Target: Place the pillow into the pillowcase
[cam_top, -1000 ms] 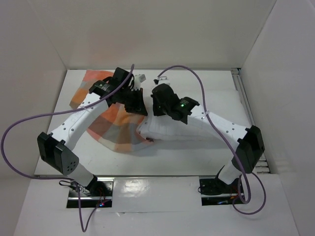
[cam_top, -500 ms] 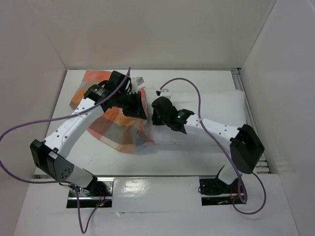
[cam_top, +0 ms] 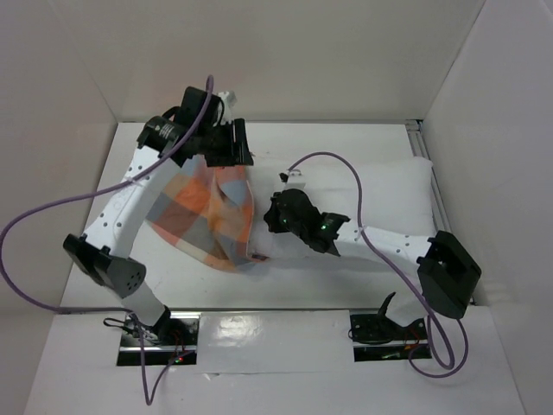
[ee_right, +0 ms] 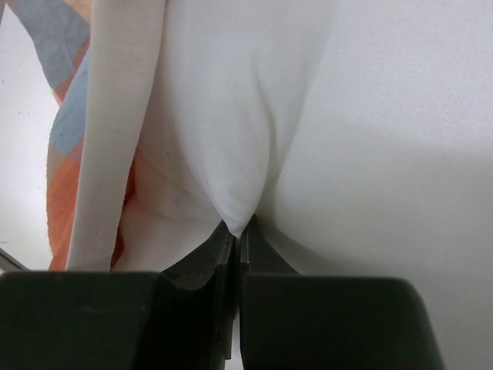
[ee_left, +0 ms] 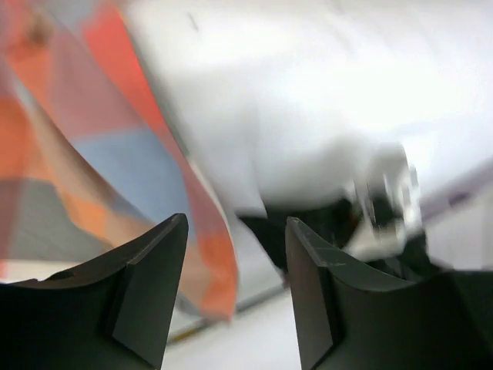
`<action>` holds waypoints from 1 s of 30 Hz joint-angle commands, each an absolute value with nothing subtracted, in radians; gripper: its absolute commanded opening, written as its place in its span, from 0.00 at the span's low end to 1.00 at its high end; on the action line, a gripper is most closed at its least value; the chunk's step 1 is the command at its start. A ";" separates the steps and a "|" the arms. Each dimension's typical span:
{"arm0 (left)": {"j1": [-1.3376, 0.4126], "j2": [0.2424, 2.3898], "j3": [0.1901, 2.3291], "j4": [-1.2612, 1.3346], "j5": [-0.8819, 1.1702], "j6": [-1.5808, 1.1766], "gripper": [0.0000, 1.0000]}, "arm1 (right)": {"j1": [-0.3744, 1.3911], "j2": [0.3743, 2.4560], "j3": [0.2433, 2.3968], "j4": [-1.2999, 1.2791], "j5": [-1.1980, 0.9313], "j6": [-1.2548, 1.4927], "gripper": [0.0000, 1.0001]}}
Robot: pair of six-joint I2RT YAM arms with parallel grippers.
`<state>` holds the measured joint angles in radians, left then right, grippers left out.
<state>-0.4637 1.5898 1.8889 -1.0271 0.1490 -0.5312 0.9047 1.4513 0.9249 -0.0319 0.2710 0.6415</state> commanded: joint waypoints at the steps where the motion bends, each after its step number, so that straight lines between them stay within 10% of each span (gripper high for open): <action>1: -0.445 1.736 2.043 -1.063 -0.080 -0.549 0.66 | 0.948 1.465 0.925 -0.084 0.308 0.637 0.00; 12: -0.414 2.131 2.293 -1.123 -0.250 -0.526 0.72 | 0.971 1.497 0.969 -0.095 0.351 0.604 0.00; 15: -0.414 2.149 2.293 -1.112 -0.268 -0.526 0.47 | 0.980 1.506 0.969 -0.095 0.351 0.604 0.00; 18: -0.414 2.149 2.313 -1.077 -0.200 -0.490 0.00 | 0.980 1.506 0.969 -0.095 0.351 0.604 0.00; 30: -0.546 2.118 2.419 -0.907 0.589 -0.465 0.00 | 0.965 1.549 1.069 -0.097 0.615 0.701 0.00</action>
